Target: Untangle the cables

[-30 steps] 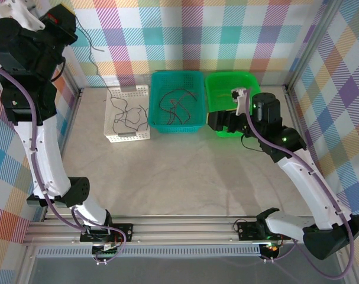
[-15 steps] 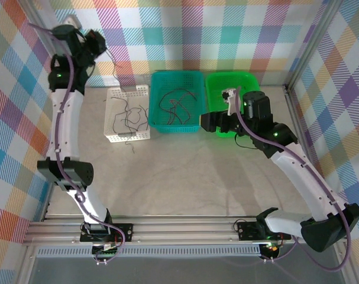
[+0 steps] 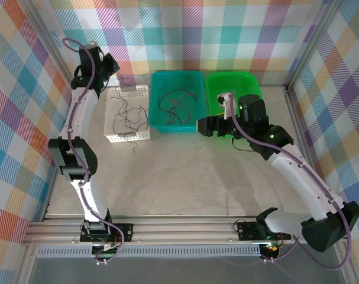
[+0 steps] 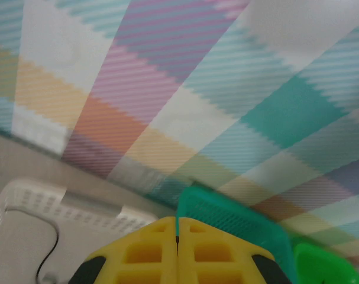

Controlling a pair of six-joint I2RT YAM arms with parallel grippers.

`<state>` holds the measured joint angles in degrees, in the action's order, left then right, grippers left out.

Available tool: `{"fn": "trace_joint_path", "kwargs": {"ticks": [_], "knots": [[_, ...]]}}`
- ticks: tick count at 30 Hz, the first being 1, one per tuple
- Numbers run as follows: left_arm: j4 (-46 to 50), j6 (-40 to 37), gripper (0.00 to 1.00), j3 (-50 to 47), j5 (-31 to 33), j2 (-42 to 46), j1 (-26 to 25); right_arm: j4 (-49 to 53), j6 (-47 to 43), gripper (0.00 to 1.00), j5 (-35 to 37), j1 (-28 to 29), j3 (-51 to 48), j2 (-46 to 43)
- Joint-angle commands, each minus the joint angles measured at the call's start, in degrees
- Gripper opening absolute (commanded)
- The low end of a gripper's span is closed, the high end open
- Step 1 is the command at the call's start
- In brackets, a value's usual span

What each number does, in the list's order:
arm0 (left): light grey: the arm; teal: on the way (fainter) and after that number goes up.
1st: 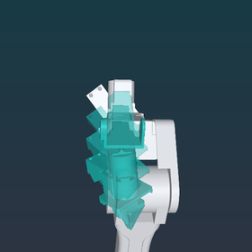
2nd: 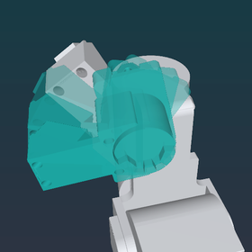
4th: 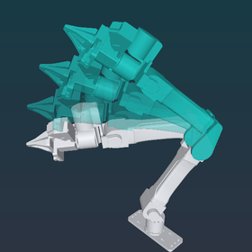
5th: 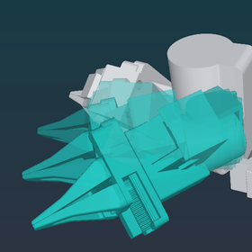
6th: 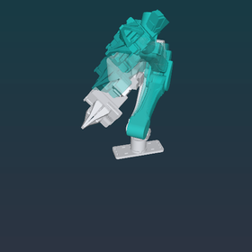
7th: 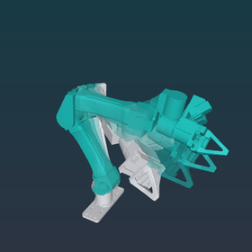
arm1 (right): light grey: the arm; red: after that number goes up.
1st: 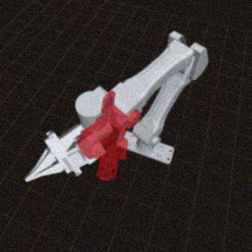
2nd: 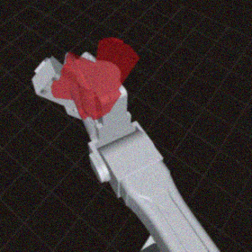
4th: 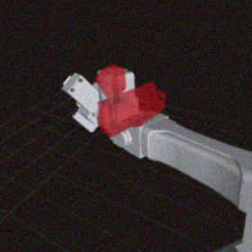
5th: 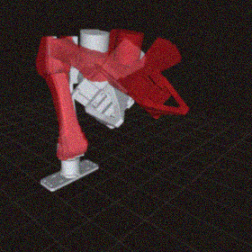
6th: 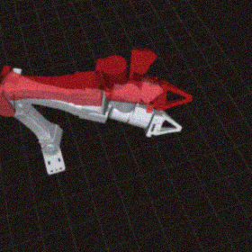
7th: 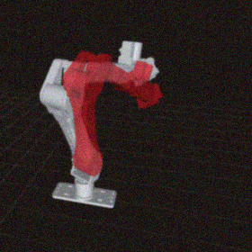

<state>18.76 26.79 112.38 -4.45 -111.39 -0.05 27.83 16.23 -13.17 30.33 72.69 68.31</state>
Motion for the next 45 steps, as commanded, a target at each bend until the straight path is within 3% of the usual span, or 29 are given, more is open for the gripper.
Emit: {"fn": "trace_joint_path", "kwargs": {"ticks": [1,7,12,14,19,21,23,26,30,34,45], "knots": [[-5.3,1.1,0.00,-9.2,2.6,1.0,-2.1,-2.7,0.0,0.83,-1.1,0.5,-1.5,-1.0],[-7.7,4.6,0.00,-19.2,4.5,-0.7,-3.9,-1.7,0.4,0.83,-1.6,1.2,-2.5,-1.0],[-6.1,6.2,0.56,-20.8,3.8,-0.1,-4.1,-0.3,0.3,0.83,-1.2,1.4,-2.5,-2.5],[-4.3,6.6,0.67,-20.5,3.5,1.2,-4.1,0.3,0.3,0.83,-1.2,1.5,-2.4,-2.7],[-2.0,9.3,0.84,-25.8,3.5,10.2,-4.7,0.8,0.5,0.84,-1.0,1.8,-3.0,-3.6],[-2.3,10.1,0.85,-30.9,3.9,15.6,-6.6,0.7,0.7,0.84,-0.7,1.9,-3.7,-4.0],[-2.3,9.1,0.86,-36.7,8.5,21.2,-9.8,0.7,0.9,0.84,-0.6,2.1,-4.2,-4.1],[-12.5,10.2,0.86,-50.8,11.3,30.6,-13.3,0.3,1.3,0.84,-0.9,2.4,-5.2,-4.2],[-20.5,11.1,0.85,-62.7,15.3,34.6,-16.2,-0.5,1.9,0.84,-1.1,3.0,-6.2,-4.1],[-26.2,12.1,0.85,-69.5,14.5,33.5,-17.3,-0.5,1.9,0.84,-0.6,4.0,-6.5,-3.9],[-32.2,8.7,0.83,-71.9,15.3,20.1,-18.0,0.1,1.4,0.85,1.0,4.9,-6.8,-4.1]]}}
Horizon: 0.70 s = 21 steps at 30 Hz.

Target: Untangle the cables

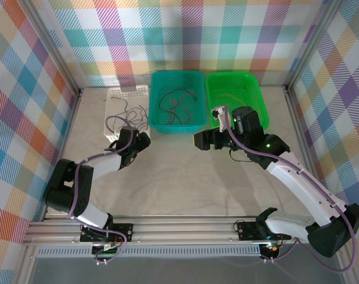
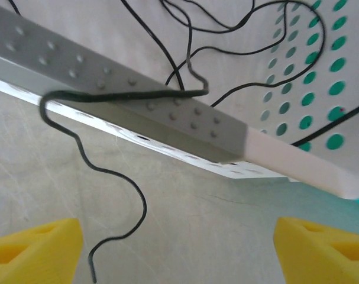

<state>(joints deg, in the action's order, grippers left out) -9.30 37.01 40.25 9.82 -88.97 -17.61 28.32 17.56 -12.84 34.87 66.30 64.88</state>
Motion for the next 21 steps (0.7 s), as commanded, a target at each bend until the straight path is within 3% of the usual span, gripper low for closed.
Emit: {"fn": "trace_joint_path", "kwargs": {"ticks": [1,10,12,15,21], "knots": [[-4.2,-2.0,0.82,0.7,1.3,-3.3,-0.4,-0.3,0.1,0.85,0.7,0.4,-0.5,-0.6],[-4.4,-2.5,0.72,2.3,2.7,-11.0,-0.4,-0.1,-0.3,0.85,1.7,0.5,-0.9,-0.8],[-4.4,-2.4,0.61,2.6,2.7,-11.8,-0.4,-0.1,-0.4,0.85,1.8,0.5,-1.0,-0.7],[-4.8,-2.4,0.34,2.8,2.5,-12.0,-0.4,0.0,-0.4,0.85,2.1,0.5,-1.1,-0.7],[-4.1,-2.8,0.12,3.4,2.0,-12.3,-0.3,0.4,-0.4,0.85,2.6,0.5,-1.0,-1.7]]}}
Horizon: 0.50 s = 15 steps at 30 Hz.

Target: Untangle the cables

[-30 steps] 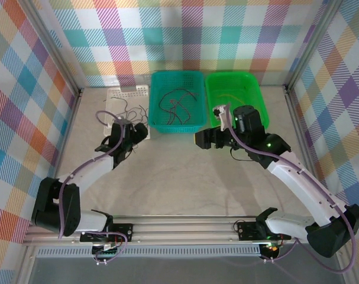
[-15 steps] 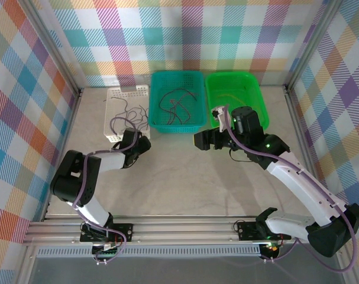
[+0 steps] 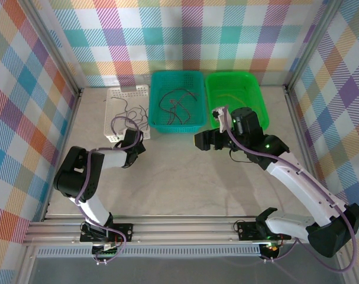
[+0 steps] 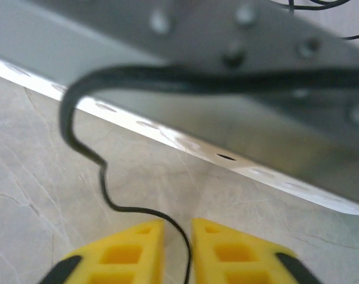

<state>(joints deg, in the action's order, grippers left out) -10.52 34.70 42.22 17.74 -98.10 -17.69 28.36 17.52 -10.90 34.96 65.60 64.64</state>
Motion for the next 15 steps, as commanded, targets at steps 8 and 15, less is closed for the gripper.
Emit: {"fn": "trace_joint_path", "kwargs": {"ticks": [8,15], "knots": [[0.9,1.2,0.00,1.1,-7.8,4.1,-0.4,1.4,-0.3,0.85,1.3,0.4,-0.1,-2.5],[13.7,-0.2,0.00,8.3,-6.7,19.3,-1.0,1.0,-0.1,0.85,1.6,0.4,-0.5,-3.3]]}}
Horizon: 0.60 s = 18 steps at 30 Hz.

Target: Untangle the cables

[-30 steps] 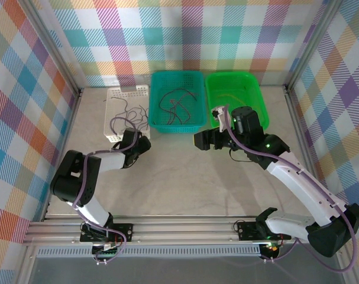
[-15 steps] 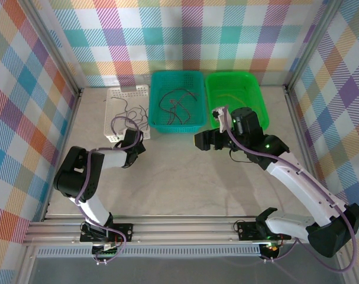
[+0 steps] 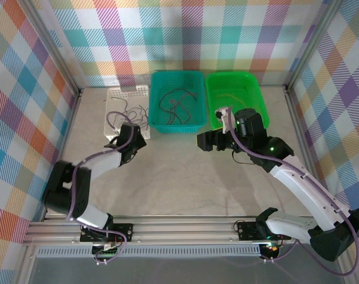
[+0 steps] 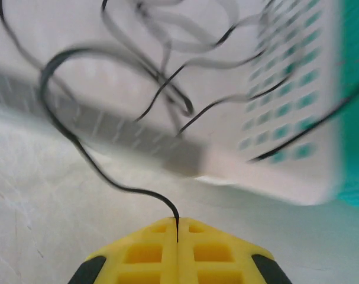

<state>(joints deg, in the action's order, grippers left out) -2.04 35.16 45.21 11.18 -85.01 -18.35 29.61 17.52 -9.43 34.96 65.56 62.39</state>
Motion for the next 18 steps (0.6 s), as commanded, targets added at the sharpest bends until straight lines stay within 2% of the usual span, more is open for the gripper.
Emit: {"fn": "trace_joint_path", "kwargs": {"ticks": [1,5,8,14,18], "knots": [[6.5,-1.1,0.00,6.9,0.2,7.5,-0.4,-0.3,-0.2,0.85,0.0,0.4,-0.4,-1.1],[11.3,-3.6,0.00,14.9,1.4,8.3,0.1,0.1,-0.2,0.85,0.1,0.4,0.1,-1.3],[12.6,-4.5,0.00,21.0,-0.3,5.3,3.3,0.4,-0.4,0.85,0.3,0.4,0.4,-1.9],[16.4,-7.4,0.00,35.7,-6.6,-8.4,9.7,1.1,-0.5,0.85,0.7,0.4,0.2,-3.1],[20.3,-8.5,0.00,42.1,-9.0,-17.1,11.0,2.0,-0.7,0.85,1.6,0.4,0.4,-3.8]]}}
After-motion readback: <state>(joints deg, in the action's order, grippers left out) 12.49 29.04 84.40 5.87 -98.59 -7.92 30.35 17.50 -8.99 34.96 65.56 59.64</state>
